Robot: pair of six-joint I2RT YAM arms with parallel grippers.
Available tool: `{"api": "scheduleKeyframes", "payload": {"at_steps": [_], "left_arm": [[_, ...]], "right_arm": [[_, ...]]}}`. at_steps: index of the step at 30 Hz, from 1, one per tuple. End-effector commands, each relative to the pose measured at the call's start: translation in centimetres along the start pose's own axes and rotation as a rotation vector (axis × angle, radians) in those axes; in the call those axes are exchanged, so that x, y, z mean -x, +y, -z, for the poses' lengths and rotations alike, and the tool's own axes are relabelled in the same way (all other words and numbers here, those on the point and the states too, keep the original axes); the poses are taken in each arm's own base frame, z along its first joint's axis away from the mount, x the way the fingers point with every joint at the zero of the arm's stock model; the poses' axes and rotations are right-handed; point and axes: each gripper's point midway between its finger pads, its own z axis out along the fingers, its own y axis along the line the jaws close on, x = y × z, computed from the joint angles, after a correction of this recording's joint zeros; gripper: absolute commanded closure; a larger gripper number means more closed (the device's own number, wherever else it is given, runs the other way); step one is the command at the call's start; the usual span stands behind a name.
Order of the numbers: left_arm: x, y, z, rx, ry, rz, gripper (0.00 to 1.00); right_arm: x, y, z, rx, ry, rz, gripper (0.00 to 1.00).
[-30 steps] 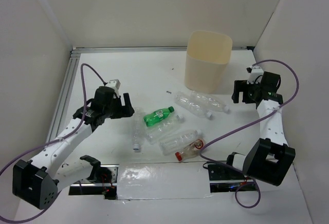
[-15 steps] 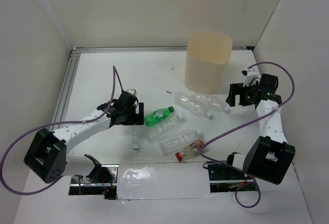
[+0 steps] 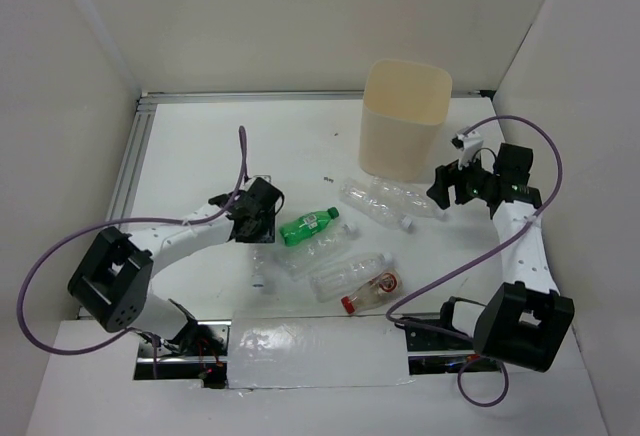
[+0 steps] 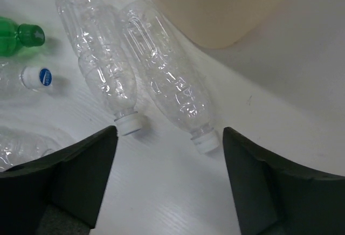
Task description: Put the plastic bottles in the bin
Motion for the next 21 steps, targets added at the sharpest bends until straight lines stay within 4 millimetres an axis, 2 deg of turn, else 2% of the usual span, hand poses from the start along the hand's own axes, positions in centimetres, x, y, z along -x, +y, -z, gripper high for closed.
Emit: {"api": "scheduleKeyframes", "payload": {"at_steps": [1,3,4,5,6,8,9,10,11,12,13,14,15,16,17,18,19,20,21], "left_arm": [[3.6,0.0,4.4,0.014,-0.123,-0.028,0.71],[7.3,-1.2,8.4,-0.062,-0.241,-0.023,0.75],[8.5,-2.0,9.9,-0.106,-0.273,-0.038,0.76],[10.0,-3.5,11.5,-0.191,-0.318,-0.088,0.77],[12.7,-5.3,14.3,-0.275,-0.397,-0.098,0.77],[15.2,-8.9,17.0,-0.421,-0.460,-0.156,0.83],[18.9,-11.1,20.9,-0.513,-0.586,-0.178,0.84],[20.6,-12.6,22.3,-0.567,-0.637,-0.200,0.86],[21.7,-15.2,21.9,-0.623,-0.644,-0.242,0.86],[25.0,-16.7,25.6,-0.680,-0.762,-0.258,0.86],[27.1,-18.6,27.6,-0.736,-0.845,-0.252,0.86],[28.9,-19.7,28.5,-0.752,-0.899,-0.251,0.90],[30.4,-21.8,26.7,-0.770,-0.900,-0.259,0.90],[32.6,-22.8,29.7,-0.819,-0.995,-0.246,0.90],[34.6,-23.7,31.6,-0.870,-1.101,-0.209,0.90],[35.3,-24.8,32.3,-0.908,-1.148,-0.189,0.91],[36.4,-25.9,31.0,-0.923,-1.164,-0.132,0.91],[37.2,-26.2,30.6,-0.933,-1.196,-0.098,0.91],[38.2,-26.6,32.8,-0.986,-1.304,-0.049,0.89]], "right_arm": [[1.9,0.7,-0.4,0.022,-0.075,0.140,0.19],[1.1,0.7,-1.3,0.026,-0.049,0.155,0.23],[0.9,0.5,-1.5,0.030,-0.042,0.167,0.23],[0.8,0.6,-1.8,0.041,-0.035,0.206,0.26],[0.3,0.4,-2.2,0.049,-0.022,0.207,0.26],[0.1,0.5,-2.4,0.062,-0.019,0.199,0.26],[0.3,0.4,-2.5,0.058,-0.025,0.205,0.27],[0.0,0.7,-2.6,0.072,-0.025,0.199,0.27],[0.3,0.7,-2.6,0.077,-0.036,0.205,0.27],[-0.2,0.9,-2.7,0.081,-0.029,0.198,0.26],[-0.5,1.0,-2.8,0.085,-0.023,0.192,0.26],[-0.2,1.3,-2.7,0.088,-0.031,0.205,0.26],[-0.7,1.5,-2.8,0.093,-0.023,0.197,0.26],[-0.4,1.7,-2.3,0.088,-0.031,0.205,0.25],[-1.0,2.0,-2.2,0.091,-0.025,0.211,0.25],[-1.4,2.2,-2.0,0.087,-0.015,0.207,0.25],[-1.2,2.3,-1.6,0.078,-0.029,0.239,0.25],[-1.2,2.5,-1.4,0.076,-0.034,0.243,0.25],[-1.7,2.7,-1.4,0.077,-0.031,0.240,0.25]]}}
